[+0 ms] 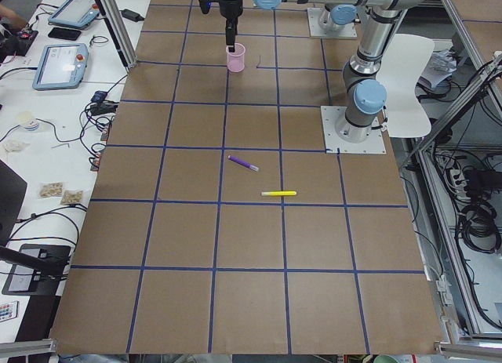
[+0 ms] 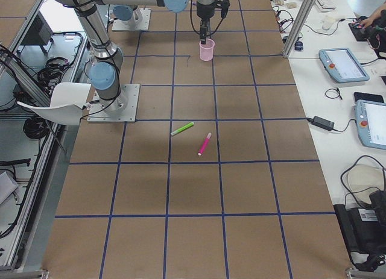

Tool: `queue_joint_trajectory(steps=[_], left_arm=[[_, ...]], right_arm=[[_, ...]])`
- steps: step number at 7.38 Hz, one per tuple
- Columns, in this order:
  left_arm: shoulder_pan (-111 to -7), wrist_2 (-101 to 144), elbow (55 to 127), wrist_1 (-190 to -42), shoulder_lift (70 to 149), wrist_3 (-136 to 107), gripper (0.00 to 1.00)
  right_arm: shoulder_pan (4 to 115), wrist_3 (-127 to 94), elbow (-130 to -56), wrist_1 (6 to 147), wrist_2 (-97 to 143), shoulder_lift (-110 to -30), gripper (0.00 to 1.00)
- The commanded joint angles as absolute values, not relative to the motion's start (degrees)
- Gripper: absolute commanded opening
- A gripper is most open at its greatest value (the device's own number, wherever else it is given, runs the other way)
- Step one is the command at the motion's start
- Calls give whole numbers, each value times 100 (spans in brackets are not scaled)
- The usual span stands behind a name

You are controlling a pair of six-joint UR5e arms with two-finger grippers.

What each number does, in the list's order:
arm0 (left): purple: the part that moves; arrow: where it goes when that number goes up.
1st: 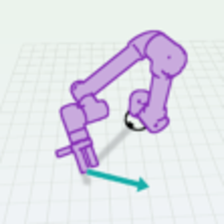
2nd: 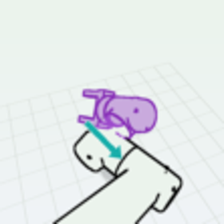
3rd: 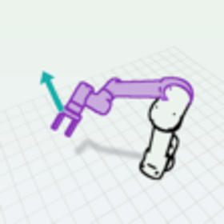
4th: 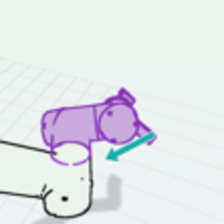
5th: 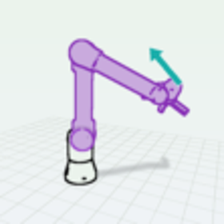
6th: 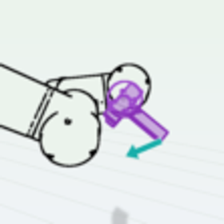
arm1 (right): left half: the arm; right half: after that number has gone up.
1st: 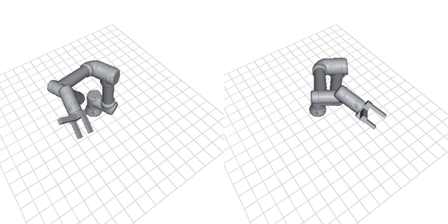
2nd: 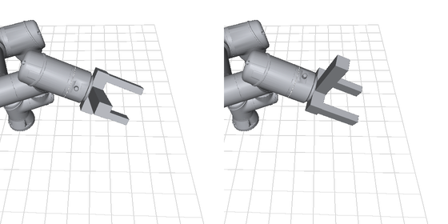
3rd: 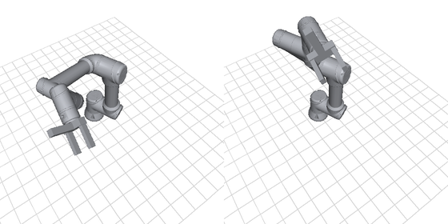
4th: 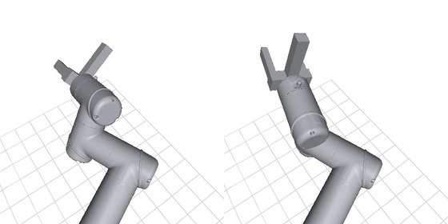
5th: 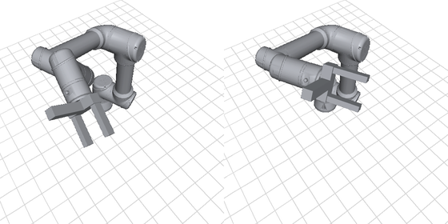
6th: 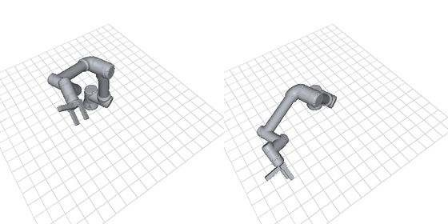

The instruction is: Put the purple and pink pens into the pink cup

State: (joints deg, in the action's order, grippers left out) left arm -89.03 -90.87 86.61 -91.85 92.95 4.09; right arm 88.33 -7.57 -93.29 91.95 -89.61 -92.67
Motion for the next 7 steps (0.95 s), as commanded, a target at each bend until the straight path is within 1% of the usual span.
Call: queue_joint_trajectory(steps=[1,3,5,6,7], left_arm=[[-8903,-9079,8657,-9185,9264,396,100],[-8790,-9192,8788,-9202,9307,465,100],[-8632,-9943,9226,-9132,9614,973,100],[-8352,-10819,9585,-8810,9850,1532,100],[-7854,-10898,9972,-8076,10148,2173,100]], right_arm=[[8815,-677,-9369,9158,-8973,-9316,100],[8790,-633,-9387,9150,-9026,-9299,100],[8772,30,-9456,9254,-9044,-9246,100],[8467,575,-9553,9281,-9018,-9246,100],[7881,1555,-9667,9273,-9026,-9246,100]])
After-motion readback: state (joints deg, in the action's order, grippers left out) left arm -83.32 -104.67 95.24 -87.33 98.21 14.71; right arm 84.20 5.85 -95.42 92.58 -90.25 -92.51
